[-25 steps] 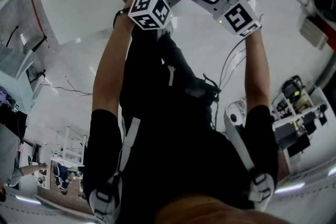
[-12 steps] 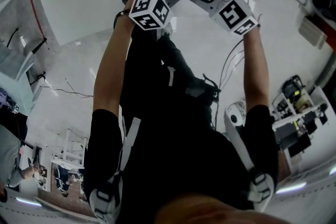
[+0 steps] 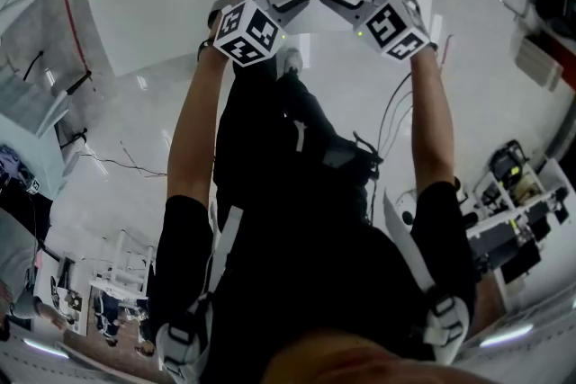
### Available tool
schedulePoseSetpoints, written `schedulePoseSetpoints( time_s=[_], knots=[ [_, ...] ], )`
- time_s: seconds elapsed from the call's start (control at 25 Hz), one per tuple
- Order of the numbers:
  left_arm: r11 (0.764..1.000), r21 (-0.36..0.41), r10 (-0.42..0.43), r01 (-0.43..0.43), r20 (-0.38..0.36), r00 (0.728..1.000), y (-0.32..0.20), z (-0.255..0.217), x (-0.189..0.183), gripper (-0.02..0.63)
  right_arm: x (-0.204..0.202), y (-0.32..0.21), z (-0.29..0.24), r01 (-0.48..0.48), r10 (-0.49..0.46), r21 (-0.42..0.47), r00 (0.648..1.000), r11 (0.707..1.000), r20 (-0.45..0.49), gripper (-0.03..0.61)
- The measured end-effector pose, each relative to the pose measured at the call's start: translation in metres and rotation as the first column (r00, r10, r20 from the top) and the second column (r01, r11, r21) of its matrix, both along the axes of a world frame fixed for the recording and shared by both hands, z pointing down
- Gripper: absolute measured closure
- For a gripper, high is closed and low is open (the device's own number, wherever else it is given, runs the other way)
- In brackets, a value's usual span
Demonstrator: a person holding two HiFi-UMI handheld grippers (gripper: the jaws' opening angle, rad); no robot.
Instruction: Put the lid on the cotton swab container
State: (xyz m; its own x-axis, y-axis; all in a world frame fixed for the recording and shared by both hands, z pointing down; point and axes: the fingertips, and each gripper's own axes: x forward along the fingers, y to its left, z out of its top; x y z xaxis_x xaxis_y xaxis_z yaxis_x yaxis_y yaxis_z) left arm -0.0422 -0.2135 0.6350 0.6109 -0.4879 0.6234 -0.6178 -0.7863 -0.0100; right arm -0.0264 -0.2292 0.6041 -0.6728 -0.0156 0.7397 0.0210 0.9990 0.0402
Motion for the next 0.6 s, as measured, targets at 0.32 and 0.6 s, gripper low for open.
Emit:
schedulePoseSetpoints(
  time_s=[0.32,0.6],
  knots=[
    [0.99,0.003,-0.141,0.141,-0.064,0.988,0.025,-0.034,-0.015,0.383,0.012,0.009,-0.013,-0.097,0.095,0.038,0.995,0.995,0.029,0.333],
    [0.955,0.048,-0.284,0.293,-0.138,0.949,0.047,-0.087,-0.021,0.385,0.024,0.016,-0.055,-0.347,0.347,-0.036,0.921,0.937,0.175,0.333]
  ],
)
